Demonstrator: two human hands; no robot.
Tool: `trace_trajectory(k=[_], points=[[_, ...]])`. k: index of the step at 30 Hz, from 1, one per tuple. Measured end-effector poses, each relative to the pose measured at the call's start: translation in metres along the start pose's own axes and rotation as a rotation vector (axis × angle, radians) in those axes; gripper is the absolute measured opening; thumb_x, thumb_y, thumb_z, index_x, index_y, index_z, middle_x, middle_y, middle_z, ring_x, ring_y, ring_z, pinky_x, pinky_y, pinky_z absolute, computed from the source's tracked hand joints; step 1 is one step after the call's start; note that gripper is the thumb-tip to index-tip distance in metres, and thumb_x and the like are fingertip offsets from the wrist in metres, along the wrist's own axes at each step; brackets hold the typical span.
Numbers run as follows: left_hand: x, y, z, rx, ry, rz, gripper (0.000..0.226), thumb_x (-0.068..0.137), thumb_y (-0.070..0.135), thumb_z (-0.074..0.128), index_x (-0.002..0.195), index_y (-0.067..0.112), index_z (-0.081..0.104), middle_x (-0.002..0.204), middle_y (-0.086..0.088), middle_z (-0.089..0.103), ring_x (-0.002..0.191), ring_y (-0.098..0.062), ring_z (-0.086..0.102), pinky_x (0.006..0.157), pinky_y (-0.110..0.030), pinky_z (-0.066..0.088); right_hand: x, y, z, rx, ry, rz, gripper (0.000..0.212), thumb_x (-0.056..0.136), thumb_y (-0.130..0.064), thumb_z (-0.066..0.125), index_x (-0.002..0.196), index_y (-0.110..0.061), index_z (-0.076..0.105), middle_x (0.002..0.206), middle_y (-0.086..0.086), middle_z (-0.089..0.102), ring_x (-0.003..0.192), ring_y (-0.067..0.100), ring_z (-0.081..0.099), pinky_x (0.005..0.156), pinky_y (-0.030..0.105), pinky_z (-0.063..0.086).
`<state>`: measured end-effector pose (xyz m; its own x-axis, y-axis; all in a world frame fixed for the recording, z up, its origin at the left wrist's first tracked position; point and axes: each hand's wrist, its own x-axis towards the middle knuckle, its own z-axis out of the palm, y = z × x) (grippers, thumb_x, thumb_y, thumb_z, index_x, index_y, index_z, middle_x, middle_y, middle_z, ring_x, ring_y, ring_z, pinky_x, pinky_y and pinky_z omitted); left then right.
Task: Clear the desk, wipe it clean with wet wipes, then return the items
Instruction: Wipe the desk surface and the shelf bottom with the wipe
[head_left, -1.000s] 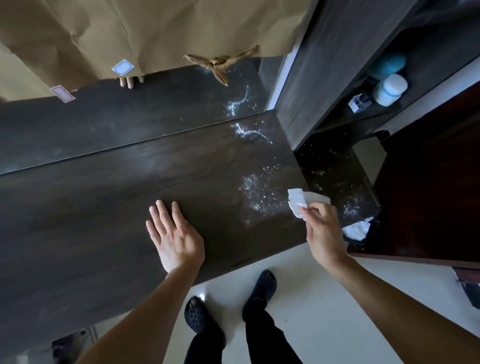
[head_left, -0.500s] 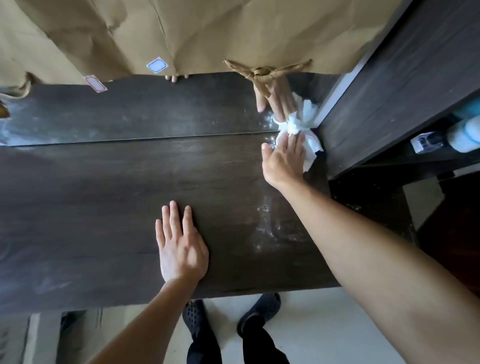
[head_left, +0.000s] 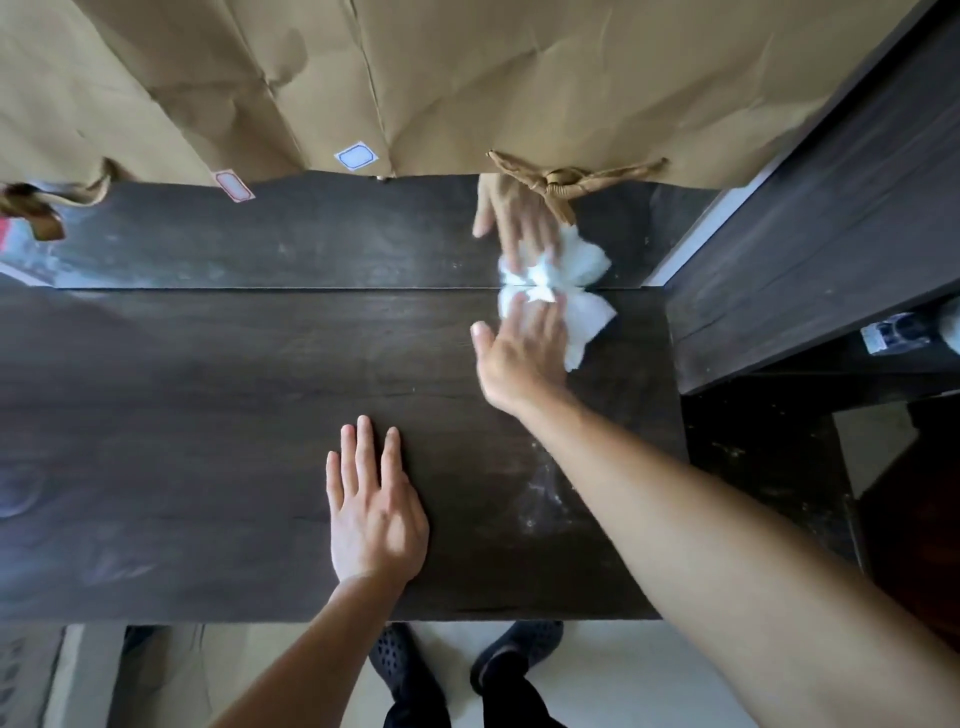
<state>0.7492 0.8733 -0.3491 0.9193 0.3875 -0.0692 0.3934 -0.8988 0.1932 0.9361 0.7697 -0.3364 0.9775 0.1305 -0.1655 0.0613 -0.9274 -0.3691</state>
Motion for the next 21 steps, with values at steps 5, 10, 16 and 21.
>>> trace_trajectory(k=[5,10,16,21], points=[[0.0,0.0,-0.002,-0.009,0.002,0.006,0.054,0.088,0.021,0.028,0.137,0.004,0.042,0.152,-0.021,0.026,0.143,-0.036,0.017,0.115,-0.049,0.014,-0.006,0.037,-0.012,0.217,-0.079,-0.556,0.026,0.096,-0.018,0.048,0.109,-0.01,0.069,0.13,0.009,0.058,0.13,0.026,0.044,0.109,0.029,0.025],[0.002,-0.002,0.0,0.0,0.002,0.024,0.053,0.087,0.018,0.034,0.138,0.003,0.041,0.151,-0.022,0.026,0.143,-0.036,0.016,0.115,-0.05,0.014,0.026,0.113,-0.049,0.052,0.217,-0.175,0.031,0.083,-0.005,0.041,0.097,-0.006,0.068,0.106,0.012,0.066,0.112,0.03,0.051,0.1,0.032,0.036],[0.001,0.0,-0.002,-0.034,0.032,0.024,0.055,0.087,0.021,0.028,0.136,0.002,0.044,0.15,-0.023,0.029,0.141,-0.037,0.019,0.115,-0.049,0.014,-0.011,0.102,-0.03,0.068,0.087,-0.137,0.04,0.094,-0.009,0.038,0.129,0.006,0.048,0.143,0.024,0.04,0.138,0.036,0.03,0.116,0.041,0.021],[0.001,-0.001,-0.002,-0.032,0.016,0.025,0.056,0.087,0.022,0.028,0.137,0.002,0.043,0.15,-0.024,0.028,0.142,-0.037,0.018,0.116,-0.048,0.012,0.012,0.107,-0.049,0.123,0.098,0.149,0.048,0.093,-0.03,0.03,0.124,0.003,0.048,0.13,0.023,0.047,0.127,0.035,0.038,0.106,0.039,0.027]])
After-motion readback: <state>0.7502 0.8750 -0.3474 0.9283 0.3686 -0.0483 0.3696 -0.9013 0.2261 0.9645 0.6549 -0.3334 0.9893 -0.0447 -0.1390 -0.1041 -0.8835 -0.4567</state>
